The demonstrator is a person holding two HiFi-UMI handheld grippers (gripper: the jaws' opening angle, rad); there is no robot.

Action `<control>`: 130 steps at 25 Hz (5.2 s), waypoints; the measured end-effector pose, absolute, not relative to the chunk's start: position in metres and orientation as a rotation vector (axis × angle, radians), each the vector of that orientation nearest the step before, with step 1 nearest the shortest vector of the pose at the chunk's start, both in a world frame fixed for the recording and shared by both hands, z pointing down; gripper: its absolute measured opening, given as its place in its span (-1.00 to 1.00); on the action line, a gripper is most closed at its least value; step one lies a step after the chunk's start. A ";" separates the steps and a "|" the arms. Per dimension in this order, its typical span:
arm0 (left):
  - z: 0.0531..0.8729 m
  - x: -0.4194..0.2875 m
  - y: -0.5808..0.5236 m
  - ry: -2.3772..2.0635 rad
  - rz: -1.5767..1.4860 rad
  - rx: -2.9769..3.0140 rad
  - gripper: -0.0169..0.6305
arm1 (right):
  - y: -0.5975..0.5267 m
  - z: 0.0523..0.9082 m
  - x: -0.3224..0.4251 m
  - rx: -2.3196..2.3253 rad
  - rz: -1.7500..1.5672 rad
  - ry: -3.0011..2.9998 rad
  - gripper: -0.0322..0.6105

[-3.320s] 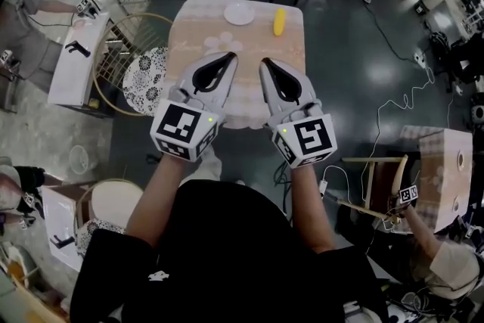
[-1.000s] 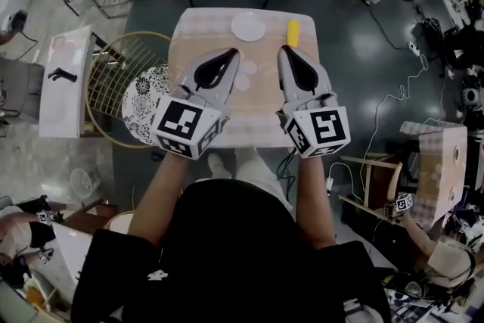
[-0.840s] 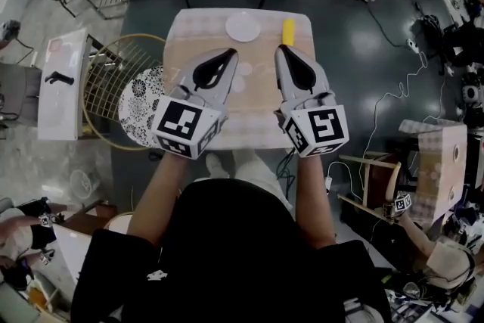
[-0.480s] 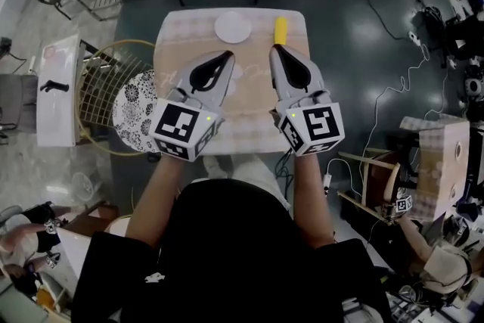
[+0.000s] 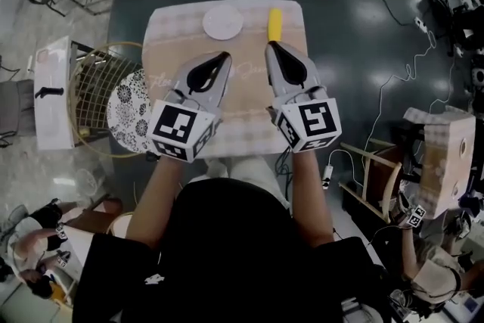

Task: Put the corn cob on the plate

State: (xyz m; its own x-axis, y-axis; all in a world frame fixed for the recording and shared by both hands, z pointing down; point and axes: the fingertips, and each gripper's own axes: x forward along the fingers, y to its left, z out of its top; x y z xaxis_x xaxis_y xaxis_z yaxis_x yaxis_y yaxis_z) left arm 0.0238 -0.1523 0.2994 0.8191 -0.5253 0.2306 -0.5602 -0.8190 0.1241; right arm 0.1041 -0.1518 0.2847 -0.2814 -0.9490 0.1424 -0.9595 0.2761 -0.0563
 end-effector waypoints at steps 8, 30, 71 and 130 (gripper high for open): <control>0.332 0.045 -0.176 -0.845 0.350 2.758 -0.93 | -0.179 0.322 0.129 1.807 0.304 -2.419 -0.89; 0.423 0.066 -0.218 -0.849 0.518 2.588 -0.93 | -0.254 0.444 0.178 1.728 0.542 -2.313 -0.89; 0.508 0.048 -0.226 -0.877 0.688 2.413 -0.93 | -0.327 0.670 0.251 1.699 0.809 -1.802 -0.07; 0.530 0.025 -0.228 -0.942 0.672 2.318 -0.93 | -0.346 0.674 0.226 1.647 0.745 -1.871 -0.08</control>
